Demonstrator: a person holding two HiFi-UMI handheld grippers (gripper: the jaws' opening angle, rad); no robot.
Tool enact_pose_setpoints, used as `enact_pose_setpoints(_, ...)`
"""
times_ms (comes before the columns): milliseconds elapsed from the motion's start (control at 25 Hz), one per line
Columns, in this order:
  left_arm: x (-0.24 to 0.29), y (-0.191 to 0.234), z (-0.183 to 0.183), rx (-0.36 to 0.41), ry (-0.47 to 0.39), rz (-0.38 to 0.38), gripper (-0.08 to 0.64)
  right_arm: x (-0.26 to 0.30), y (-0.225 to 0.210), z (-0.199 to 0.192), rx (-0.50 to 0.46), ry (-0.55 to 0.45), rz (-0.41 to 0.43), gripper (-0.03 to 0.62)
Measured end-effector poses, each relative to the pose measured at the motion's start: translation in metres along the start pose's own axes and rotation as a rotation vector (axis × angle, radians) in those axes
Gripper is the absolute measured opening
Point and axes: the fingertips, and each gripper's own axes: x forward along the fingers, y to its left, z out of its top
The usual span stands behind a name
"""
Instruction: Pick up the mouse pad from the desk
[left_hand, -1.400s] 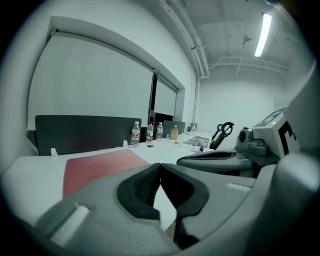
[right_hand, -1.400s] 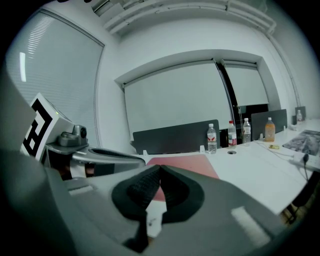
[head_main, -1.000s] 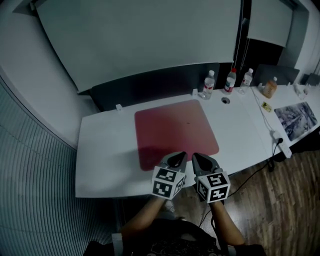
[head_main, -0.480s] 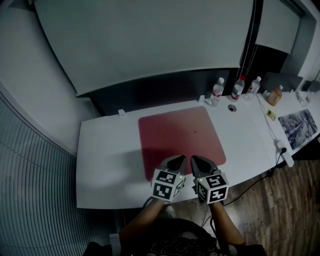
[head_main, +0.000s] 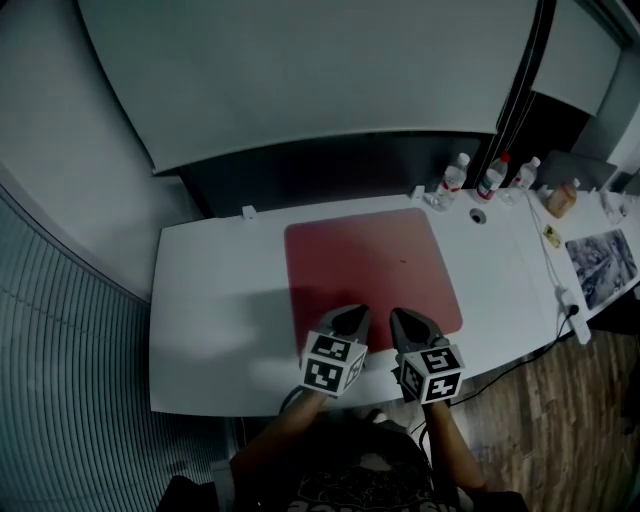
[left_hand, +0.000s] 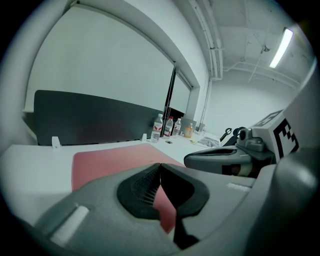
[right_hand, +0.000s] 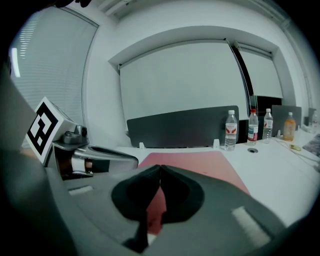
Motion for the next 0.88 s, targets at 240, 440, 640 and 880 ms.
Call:
enact_pose_setpoints(240,0.012,0.018,-0.009,-0.03,0.015,0.055,0.006,0.013,-0.022,-0.005,-0.016,0.014,0.014,0.003)
enact_pose_setpoints(440,0.025,0.037,-0.015,-0.066,0.009,0.14,0.006,0.024,-0.046,-0.016,-0.045,0.043,0.038,0.003)
enact_pose_setpoints(640,0.036,0.054,-0.024,-0.103,0.028,0.228,0.008,0.035,-0.074,-0.023,-0.066,0.082,0.074,0.005)
enact_pose_setpoints(880,0.039,0.08,-0.044,-0.151,0.06,0.335,0.028,0.045,-0.106,-0.035,-0.074,0.126,0.101,0.014)
